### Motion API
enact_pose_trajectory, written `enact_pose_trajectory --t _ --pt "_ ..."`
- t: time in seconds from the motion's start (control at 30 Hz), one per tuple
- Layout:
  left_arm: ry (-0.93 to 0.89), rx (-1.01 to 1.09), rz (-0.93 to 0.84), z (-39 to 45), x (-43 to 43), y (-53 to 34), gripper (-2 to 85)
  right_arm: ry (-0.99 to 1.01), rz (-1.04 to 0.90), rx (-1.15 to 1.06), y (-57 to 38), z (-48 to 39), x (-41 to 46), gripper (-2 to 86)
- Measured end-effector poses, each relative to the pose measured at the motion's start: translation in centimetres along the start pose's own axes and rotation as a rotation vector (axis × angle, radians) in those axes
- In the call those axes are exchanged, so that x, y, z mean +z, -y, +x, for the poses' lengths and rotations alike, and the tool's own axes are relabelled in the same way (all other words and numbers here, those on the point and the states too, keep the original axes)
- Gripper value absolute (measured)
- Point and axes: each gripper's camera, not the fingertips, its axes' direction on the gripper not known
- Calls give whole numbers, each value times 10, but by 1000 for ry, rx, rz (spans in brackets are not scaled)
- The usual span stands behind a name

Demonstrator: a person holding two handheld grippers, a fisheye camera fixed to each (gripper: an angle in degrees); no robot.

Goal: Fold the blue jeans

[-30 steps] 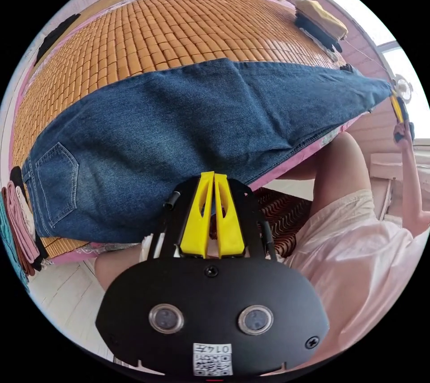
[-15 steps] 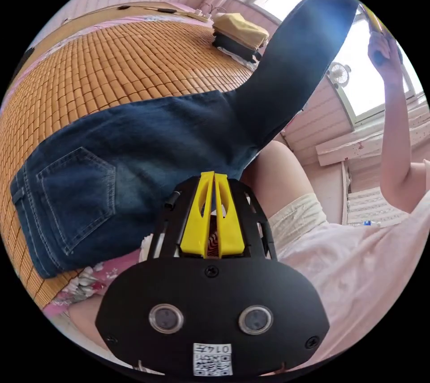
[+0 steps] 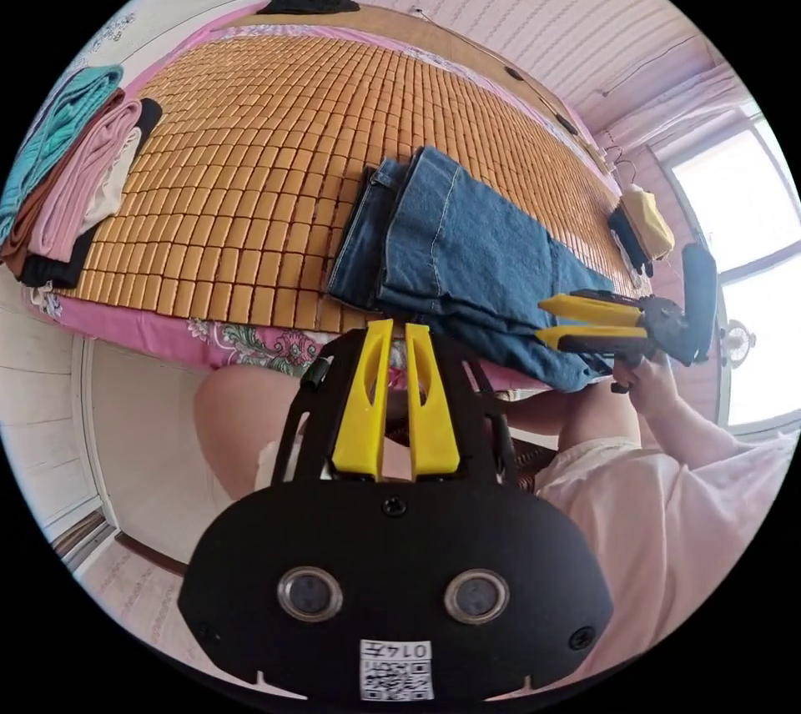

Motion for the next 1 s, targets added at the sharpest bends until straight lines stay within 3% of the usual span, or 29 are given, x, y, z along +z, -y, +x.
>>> enact_pose_trajectory --t 0.13,0.23,0.43,0.7,0.8,0.87,1.0 --pt "15 -8 12 3 9 28 78 -235 -125 -78 9 -20 50 113" --pt "40 -14 -90 1 29 43 84 -330 -189 -83 17 -21 81 90" --pt "16 47 -113 3 13 47 36 -282 -173 -77 36 -9 85 19" --pt "57 70 100 10 -57 20 26 -228 -132 -237 62 -38 42 12" --pt "132 45 -21 -2 -29 20 31 -240 -175 -259 76 -36 88 19" --pt "153 37 -81 -7 -11 18 36 -190 -347 -248 83 -22 137 39" --pt "176 61 -105 1 -15 21 45 -184 -290 -205 75 -3 120 67"
